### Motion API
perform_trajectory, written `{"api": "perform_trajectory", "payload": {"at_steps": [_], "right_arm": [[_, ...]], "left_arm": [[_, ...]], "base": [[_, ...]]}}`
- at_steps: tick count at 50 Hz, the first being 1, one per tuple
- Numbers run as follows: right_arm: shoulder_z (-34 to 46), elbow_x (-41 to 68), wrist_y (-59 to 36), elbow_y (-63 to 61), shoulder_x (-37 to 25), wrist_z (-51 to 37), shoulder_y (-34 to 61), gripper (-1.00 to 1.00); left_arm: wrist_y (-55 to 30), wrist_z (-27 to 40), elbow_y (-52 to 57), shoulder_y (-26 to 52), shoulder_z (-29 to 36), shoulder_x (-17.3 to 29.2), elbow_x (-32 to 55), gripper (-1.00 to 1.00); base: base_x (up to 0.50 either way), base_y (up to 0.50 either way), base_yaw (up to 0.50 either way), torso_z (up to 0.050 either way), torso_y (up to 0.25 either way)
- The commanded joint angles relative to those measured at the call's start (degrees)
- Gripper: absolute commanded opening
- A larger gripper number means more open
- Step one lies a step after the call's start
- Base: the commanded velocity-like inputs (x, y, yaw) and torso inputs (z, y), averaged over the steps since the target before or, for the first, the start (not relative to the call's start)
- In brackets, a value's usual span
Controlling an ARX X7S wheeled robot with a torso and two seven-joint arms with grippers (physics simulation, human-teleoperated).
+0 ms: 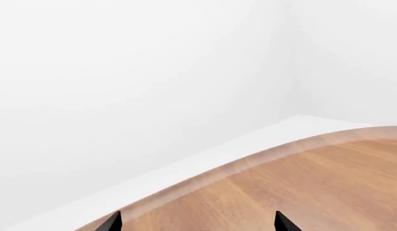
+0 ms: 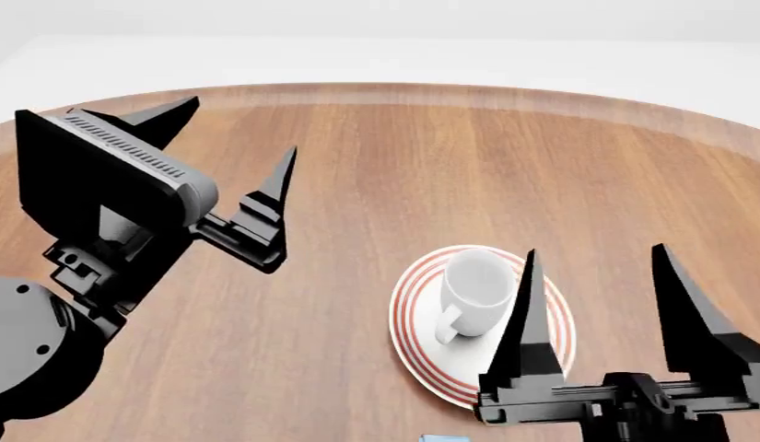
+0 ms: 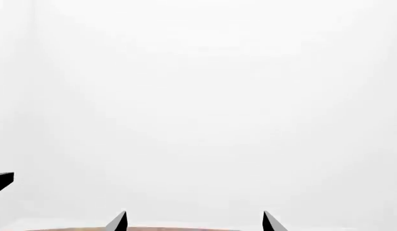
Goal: Pick up the white mug and put it on the plate, and put the chocolate pudding to the right of the plate.
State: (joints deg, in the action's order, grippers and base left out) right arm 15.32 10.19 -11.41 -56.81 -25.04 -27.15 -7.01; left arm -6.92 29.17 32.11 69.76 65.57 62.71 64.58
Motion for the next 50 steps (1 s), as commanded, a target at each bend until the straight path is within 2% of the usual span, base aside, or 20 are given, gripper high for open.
{"api": "perform_trajectory", "payload": {"at_steps": [1,4,8,14,30,33,37,39,43,50], "right_arm": [[2.38,3.50,-8.61,-3.12,-1.14,-2.52,0.39,1.00],[4.98,7.20,-8.39,-3.15,-5.05,-7.73,2.71,1.00],[12.46,16.48,-6.09,-3.15,-14.35,-20.73,9.33,1.00],[25.37,25.10,-2.68,-3.15,-22.62,-34.10,20.69,1.00],[39.18,30.73,0.32,-2.98,-27.21,-47.07,32.91,1.00],[41.62,33.68,-1.73,-3.14,-27.34,-53.25,37.26,1.00],[48.61,39.58,-0.62,-3.15,-28.04,-59.21,45.09,1.00],[55.75,41.58,1.49,-3.17,-28.50,-62.31,51.62,1.00],[59.25,42.76,1.67,-3.18,-28.68,-62.82,55.48,1.00],[70.73,51.97,10.51,-3.18,-28.81,-62.82,64.13,1.00]], "left_arm": [[0.93,-1.16,0.10,-0.88,-1.31,-0.77,-0.76,1.00],[0.52,-1.08,-0.08,-0.78,-1.20,-1.00,-0.94,1.00],[-0.06,-1.05,0.01,-0.45,-1.21,-1.03,-0.75,1.00],[-0.38,-1.11,-0.03,-0.40,-1.17,-1.16,-0.73,1.00],[-0.65,-1.13,0.09,-0.78,-1.01,-1.28,-0.81,1.00],[-1.05,-1.13,0.26,-0.49,-1.08,-1.25,-0.47,1.00],[-1.16,-1.29,0.19,-0.45,-1.10,-1.24,-0.54,1.00],[-1.29,-1.31,0.39,-0.32,-1.15,-1.19,-0.40,1.00],[-1.26,-1.67,0.42,-0.57,-0.92,-1.47,-0.78,1.00],[-1.46,-1.59,0.86,-0.56,-0.93,-1.58,-0.59,1.00]], "base": [[0.00,0.00,0.00,0.000,0.000],[0.00,0.00,0.00,0.000,0.000],[0.00,0.00,0.00,0.000,0.000],[0.00,0.00,0.00,0.000,0.000],[0.00,0.00,0.00,0.000,0.000],[0.00,0.00,0.00,0.000,0.000],[0.00,0.00,0.00,0.000,0.000],[0.00,0.00,0.00,0.000,0.000],[0.00,0.00,0.00,0.000,0.000],[0.00,0.00,0.00,0.000,0.000]]}}
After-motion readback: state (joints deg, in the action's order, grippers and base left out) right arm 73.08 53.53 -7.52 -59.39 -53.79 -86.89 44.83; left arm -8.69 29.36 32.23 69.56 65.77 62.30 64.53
